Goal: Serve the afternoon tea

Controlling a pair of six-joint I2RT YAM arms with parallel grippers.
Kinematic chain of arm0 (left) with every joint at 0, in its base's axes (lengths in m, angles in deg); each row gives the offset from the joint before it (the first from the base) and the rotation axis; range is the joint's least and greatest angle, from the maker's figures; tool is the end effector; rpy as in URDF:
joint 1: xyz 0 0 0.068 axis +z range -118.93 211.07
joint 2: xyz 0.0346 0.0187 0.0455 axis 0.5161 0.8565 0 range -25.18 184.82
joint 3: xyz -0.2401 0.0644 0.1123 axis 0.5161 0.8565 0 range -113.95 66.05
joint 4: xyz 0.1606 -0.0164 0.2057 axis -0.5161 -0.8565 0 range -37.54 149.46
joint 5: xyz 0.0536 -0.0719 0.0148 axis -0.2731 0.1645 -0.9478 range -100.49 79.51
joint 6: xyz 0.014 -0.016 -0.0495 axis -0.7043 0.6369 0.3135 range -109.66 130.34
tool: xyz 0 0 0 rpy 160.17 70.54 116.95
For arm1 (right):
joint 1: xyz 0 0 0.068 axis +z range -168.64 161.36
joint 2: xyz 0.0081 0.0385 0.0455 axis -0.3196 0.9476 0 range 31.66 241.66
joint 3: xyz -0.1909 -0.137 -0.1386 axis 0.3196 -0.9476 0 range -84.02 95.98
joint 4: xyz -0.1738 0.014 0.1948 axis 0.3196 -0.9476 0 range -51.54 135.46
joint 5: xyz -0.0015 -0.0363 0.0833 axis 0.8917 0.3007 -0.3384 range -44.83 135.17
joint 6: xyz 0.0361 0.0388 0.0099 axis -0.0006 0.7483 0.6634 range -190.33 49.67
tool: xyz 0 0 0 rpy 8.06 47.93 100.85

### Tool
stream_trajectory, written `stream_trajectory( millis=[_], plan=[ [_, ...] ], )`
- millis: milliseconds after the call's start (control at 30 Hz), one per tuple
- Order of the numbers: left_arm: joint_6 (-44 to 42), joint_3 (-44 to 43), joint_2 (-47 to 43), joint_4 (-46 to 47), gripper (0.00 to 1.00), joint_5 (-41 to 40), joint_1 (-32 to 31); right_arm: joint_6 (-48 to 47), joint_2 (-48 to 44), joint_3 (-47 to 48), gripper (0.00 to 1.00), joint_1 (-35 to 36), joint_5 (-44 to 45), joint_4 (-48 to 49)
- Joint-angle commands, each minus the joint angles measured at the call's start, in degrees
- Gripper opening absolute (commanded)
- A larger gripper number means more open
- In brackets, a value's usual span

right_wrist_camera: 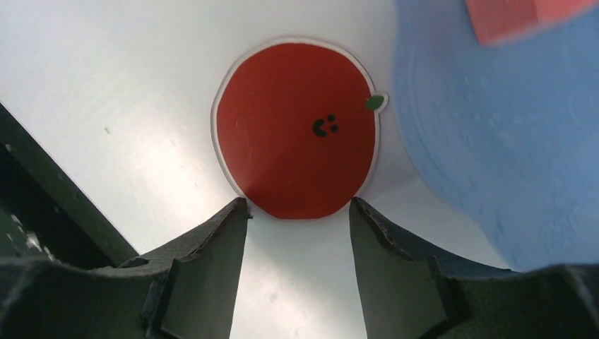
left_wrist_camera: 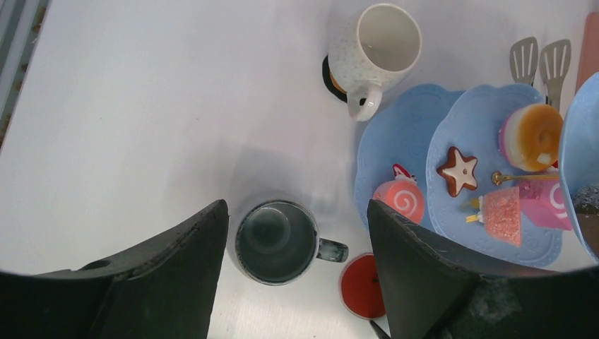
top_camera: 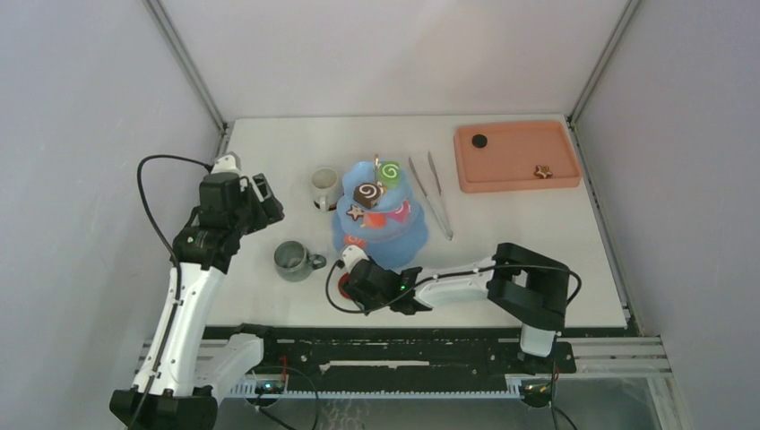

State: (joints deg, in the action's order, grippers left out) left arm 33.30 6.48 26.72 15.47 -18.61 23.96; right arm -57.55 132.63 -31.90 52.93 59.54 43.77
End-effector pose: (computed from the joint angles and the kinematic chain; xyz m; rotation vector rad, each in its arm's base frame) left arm 0.1791 -0.0173 0.3487 -0.3815 2.1674 -0.1378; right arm 0.1176 0.3249 0.1439 -1.1042 2.1852 0.3606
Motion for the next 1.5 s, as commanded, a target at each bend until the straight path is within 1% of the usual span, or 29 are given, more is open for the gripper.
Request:
stream_trajectory(
  millis=[0,200,367,633,967,1200,1400,1467],
  plan=[
    [-0.52,0.93,-1.79,0.02,0.77,2.76,2.2,-3.15,6.6,6.4,0.63,0.41,-0.98,-3.35],
    [-0.91,1.1,-2.74,-0.87,0.77,3.02,3.75,-1.28,12.68,16.11,0.63,-1.77,-1.31,-5.55],
    [-1.29,1.12,-2.99,-1.31,0.77,3.11,4.69,0.35,16.24,21.6,0.62,-3.72,-2.55,-5.92],
    [-1.49,1.81,-2.7,-1.36,0.77,3.55,5.53,-0.4,21.83,30.21,0.61,-5.66,-3.82,-6.51],
    [-1.78,2.24,-2.42,-1.53,0.77,3.47,6.41,-1.2,29.8,44.44,0.6,-9.25,-4.1,-9.18],
    [-1.29,2.64,-2.36,-1.54,0.77,3.51,7.1,-1.09,36.31,55.43,0.6,-12.7,-5.41,-11.48],
    [-0.97,2.52,-2.36,-1.97,0.77,3.22,7.52,-3.28,43.56,68.97,0.6,-13.99,-6.27,-15.61],
    [-0.97,2.55,-2.3,-2.06,0.77,2.99,7.72,-3.69,44.9,72.15,0.6,-14.32,-7.71,-16.21]
  ],
)
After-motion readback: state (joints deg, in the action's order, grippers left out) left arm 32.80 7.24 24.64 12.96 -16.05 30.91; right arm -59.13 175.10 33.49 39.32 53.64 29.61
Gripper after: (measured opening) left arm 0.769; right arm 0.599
